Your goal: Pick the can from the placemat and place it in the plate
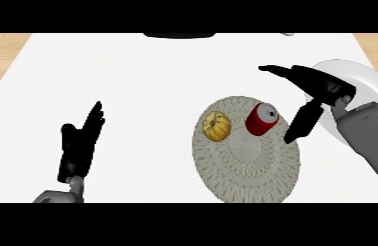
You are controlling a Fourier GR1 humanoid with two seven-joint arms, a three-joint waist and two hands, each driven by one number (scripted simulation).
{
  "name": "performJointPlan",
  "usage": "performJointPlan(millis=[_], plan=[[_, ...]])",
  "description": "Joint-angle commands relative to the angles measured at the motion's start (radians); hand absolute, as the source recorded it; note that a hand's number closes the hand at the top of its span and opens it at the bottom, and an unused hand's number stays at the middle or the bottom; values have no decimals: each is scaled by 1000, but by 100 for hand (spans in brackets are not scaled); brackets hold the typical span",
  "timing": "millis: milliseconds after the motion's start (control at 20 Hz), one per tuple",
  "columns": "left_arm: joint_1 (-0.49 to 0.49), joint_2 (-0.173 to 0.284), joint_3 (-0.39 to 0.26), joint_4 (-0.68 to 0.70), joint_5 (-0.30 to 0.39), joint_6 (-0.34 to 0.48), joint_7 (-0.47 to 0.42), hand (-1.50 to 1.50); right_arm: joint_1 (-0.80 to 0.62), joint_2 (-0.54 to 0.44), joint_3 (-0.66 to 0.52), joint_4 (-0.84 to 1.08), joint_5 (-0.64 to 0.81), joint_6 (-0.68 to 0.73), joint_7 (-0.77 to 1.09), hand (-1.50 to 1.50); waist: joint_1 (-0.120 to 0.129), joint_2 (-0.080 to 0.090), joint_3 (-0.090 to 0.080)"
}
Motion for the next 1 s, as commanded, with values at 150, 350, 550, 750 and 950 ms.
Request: performJointPlan(millis=[150,350,550,750,950], plan=[[-38,-42,38,69,-20,2,-29,0,31,71,-50,25,107,96,16,-150,-12,0,0],[-40,-38,34,9,-39,-11,24,0,-2,165,-66,129,183,116,-3,-150,-7,0,1],[-28,-41,70,53,-29,-43,-17,0,0,200,-114,149,242,161,-33,-150,-7,0,1],[75,-46,38,-30,-44,-68,-38,0,1,245,-125,159,276,179,-21,-150,-3,-1,1],[9,-49,67,-43,-68,-53,46,0,39,284,-156,183,361,167,-70,-150,-6,0,1]])
